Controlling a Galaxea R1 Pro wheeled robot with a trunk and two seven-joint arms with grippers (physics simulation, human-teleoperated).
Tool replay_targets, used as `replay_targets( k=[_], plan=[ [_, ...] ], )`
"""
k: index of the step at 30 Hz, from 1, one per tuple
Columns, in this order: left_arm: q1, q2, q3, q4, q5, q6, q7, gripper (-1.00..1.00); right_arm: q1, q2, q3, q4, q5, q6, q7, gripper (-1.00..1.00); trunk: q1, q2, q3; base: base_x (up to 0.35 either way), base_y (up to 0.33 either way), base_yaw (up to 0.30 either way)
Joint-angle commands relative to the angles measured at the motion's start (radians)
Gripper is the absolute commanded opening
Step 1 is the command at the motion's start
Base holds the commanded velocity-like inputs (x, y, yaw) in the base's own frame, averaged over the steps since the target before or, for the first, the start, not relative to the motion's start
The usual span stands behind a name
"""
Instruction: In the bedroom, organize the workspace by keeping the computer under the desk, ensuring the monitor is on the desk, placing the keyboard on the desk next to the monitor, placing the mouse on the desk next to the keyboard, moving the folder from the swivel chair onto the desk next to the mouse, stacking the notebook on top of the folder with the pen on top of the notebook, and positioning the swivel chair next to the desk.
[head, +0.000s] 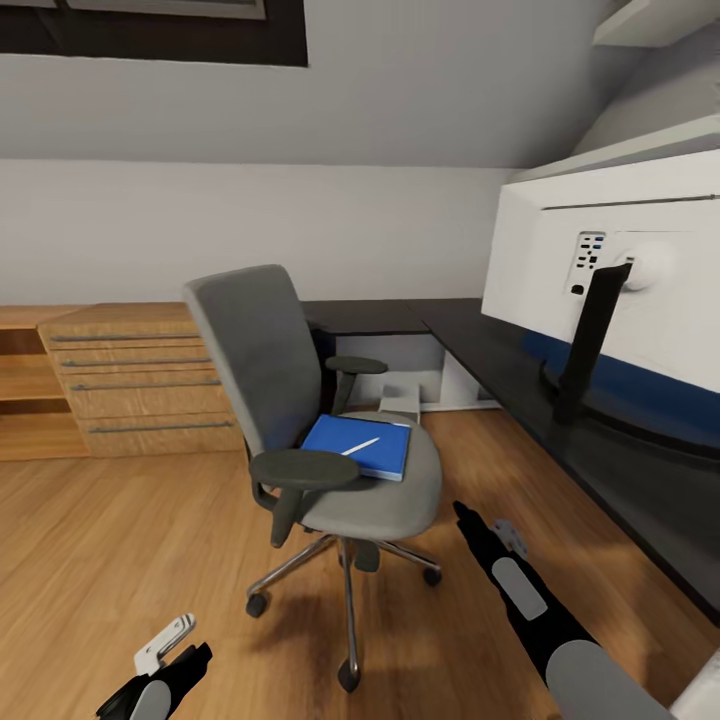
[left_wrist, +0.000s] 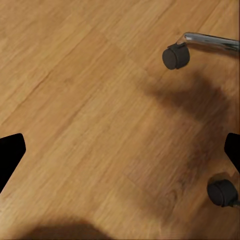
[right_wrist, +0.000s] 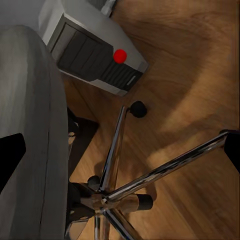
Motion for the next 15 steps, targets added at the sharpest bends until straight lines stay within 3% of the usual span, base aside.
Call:
replay_targets(
  k=[1,8,15],
  plan=[
    [0.000,-0.001,0.001,-0.002,0.009,0.003,0.006,1.00,0.000,-0.001,0.003,-0.001,-0.008,0.000,-0.002,1.00,0.000,0.000,-0.001,0.001,0.010,-0.113],
    [0.000,-0.001,0.001,-0.002,0.009,0.002,0.011,1.00,0.000,0.000,0.004,-0.002,-0.007,0.000,-0.002,1.00,0.000,0.000,-0.001,0.026,0.023,-0.041],
    [0.000,-0.001,0.001,-0.002,0.008,0.001,0.015,1.00,-0.001,0.000,0.004,-0.003,-0.007,0.004,-0.002,1.00,0.000,0.000,-0.001,0.187,0.139,-0.007]
  ],
)
